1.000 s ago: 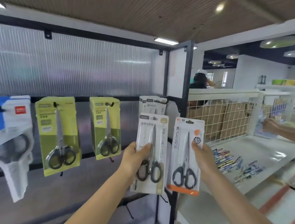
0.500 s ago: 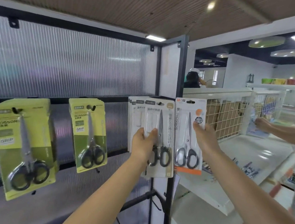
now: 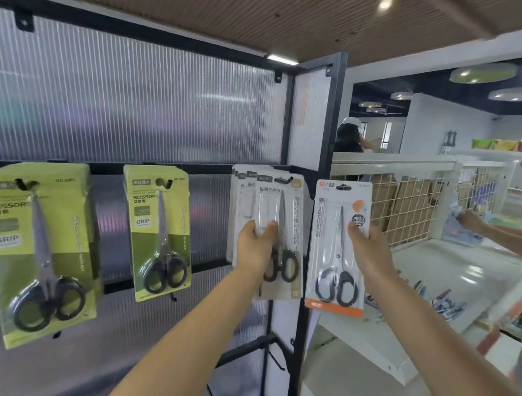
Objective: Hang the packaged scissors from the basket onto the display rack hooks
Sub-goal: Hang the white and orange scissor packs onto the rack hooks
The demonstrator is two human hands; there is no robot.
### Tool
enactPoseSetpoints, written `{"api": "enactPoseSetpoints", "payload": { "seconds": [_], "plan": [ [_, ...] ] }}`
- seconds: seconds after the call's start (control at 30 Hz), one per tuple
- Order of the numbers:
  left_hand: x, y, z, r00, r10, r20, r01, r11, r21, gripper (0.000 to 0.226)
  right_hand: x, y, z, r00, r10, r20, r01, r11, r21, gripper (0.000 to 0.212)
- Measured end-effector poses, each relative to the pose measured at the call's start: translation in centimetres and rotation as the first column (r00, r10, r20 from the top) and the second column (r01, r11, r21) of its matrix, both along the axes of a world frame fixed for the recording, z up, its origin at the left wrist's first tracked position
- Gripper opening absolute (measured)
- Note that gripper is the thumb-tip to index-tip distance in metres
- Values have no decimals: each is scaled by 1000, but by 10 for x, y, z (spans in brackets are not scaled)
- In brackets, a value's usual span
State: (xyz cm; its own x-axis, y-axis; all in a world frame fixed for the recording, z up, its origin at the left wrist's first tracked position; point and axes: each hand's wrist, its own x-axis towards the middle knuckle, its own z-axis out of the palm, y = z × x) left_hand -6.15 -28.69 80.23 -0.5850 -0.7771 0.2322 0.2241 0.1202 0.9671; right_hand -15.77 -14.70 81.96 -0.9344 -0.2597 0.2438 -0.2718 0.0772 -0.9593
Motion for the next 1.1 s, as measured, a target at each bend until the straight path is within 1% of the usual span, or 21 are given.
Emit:
{"api": "enactPoseSetpoints", "payload": {
  "seconds": [0.07, 0.13, 0.2, 0.3, 0.4, 0.5, 0.57, 0.67, 0.73, 0.83, 0.87, 0.93, 1.03, 1.1],
  "plan": [
    [-4, -8, 1, 999, 31, 22, -30, 999, -28, 31, -1, -1, -2, 1000, -14, -2, 14, 1000, 22, 39],
    [-7, -17, 2, 997, 56, 56, -52, 996, -72, 34, -4, -1, -6, 1000, -12, -14, 13, 999, 38, 36],
    [-9, -24, 2, 995, 66, 75, -60, 995, -85, 26, -7, -2, -9, 1000, -12, -29, 13, 999, 53, 30],
    [-12, -35, 0, 991, 85, 105, -74, 992, -100, 26, -9, -2, -12, 999, -26, -29, 27, 998, 59, 24],
    [-17, -44, -2, 986, 122, 111, -106, 985, -137, 23, -9, -4, -14, 1000, -15, -26, 16, 998, 53, 26],
    [-14, -47, -4, 979, 156, 133, -135, 979, -154, 20, -3, -6, -14, 1000, -2, 13, 2, 1000, 29, 27],
    [-9, -46, -7, 969, 190, 157, -160, 969, -188, 22, 2, -6, -14, 1000, 10, 17, -11, 999, 34, 29],
    [4, -43, -14, 961, 233, 151, -203, 961, -189, 29, 13, -6, -12, 999, 40, 22, -41, 998, 44, 34],
    [16, -39, -21, 951, 274, 145, -241, 947, -212, 32, 23, -6, -12, 998, 61, 16, -61, 997, 51, 31],
    [40, -27, -31, 956, 266, 126, -231, 943, -238, 20, 45, -8, -15, 992, 122, -11, -121, 991, 55, 24],
    [50, -21, -33, 964, 237, 122, -205, 952, -228, 17, 54, -9, -17, 988, 155, -5, -155, 986, 55, 24],
    [72, -7, -37, 982, 146, 123, -125, 978, -164, 21, 73, -14, -23, 975, 222, 7, -222, 973, 59, 27],
    [113, 16, -45, 993, 18, 115, -18, 1000, 3, 22, 107, -23, -34, 951, 309, 13, -309, 948, 76, 25],
    [144, 26, -55, 990, 33, 134, -40, 998, 54, 21, 132, -31, -43, 928, 371, 25, -372, 925, 76, 27]
  ]
}}
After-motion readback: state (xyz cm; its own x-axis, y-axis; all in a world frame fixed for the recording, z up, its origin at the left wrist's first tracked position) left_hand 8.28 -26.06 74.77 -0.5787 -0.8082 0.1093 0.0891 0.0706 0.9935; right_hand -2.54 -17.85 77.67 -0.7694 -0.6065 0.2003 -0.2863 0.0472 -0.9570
